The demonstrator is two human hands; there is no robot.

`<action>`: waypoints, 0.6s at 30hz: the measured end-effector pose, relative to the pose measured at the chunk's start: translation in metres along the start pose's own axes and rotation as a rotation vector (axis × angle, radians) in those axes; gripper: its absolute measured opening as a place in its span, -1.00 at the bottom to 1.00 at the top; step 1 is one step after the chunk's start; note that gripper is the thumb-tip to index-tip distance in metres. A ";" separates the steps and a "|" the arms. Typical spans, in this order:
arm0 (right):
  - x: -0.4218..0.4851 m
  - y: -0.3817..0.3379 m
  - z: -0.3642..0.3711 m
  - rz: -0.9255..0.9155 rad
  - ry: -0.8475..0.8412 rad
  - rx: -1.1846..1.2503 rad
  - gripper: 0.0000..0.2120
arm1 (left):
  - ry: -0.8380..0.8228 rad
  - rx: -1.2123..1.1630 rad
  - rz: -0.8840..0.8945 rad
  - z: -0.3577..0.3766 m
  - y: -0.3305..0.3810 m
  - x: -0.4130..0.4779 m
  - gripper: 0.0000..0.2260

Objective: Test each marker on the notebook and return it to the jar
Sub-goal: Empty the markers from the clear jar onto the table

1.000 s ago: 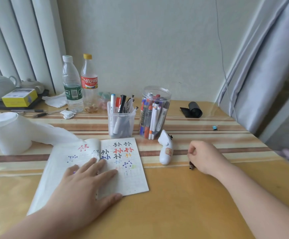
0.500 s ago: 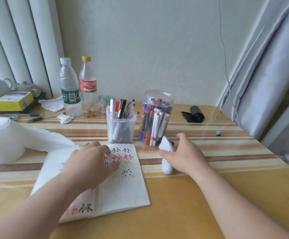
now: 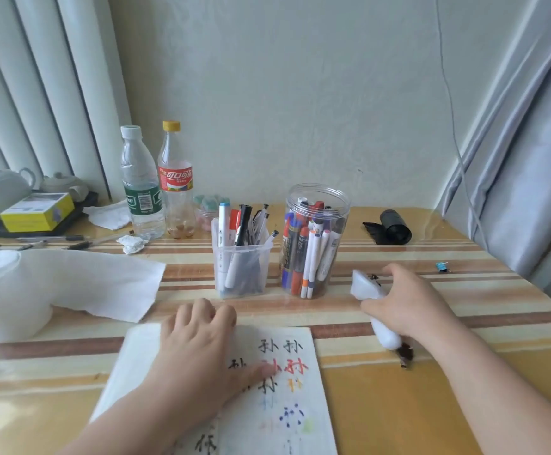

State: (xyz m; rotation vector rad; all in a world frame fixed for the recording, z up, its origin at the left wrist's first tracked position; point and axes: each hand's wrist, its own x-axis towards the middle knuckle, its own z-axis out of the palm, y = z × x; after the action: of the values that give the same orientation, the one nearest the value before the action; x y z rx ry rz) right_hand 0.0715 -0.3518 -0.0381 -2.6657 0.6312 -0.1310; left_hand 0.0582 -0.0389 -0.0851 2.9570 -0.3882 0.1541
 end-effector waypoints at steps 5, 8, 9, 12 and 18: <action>0.036 0.014 -0.018 0.050 0.045 -0.150 -0.65 | -0.059 0.159 0.028 -0.012 0.036 0.016 -0.07; 0.050 0.020 -0.019 0.063 0.077 -0.198 -0.75 | -0.097 0.175 -0.036 -0.016 0.054 0.031 -0.06; 0.052 0.022 -0.018 0.061 0.083 -0.201 -0.76 | -0.119 0.159 -0.067 -0.014 0.059 0.033 -0.05; 0.049 0.026 -0.016 0.054 0.110 -0.231 -0.77 | -0.151 0.067 -0.167 -0.003 0.064 0.032 -0.05; 0.030 -0.014 -0.007 -0.110 0.217 -0.270 -0.45 | 0.009 0.011 -0.070 0.007 0.057 0.017 -0.26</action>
State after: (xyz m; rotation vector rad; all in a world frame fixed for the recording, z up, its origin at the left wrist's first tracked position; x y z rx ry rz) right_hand 0.1024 -0.3564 -0.0259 -2.9750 0.6053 -0.3968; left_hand 0.0597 -0.0988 -0.0817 2.9742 -0.2831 0.1621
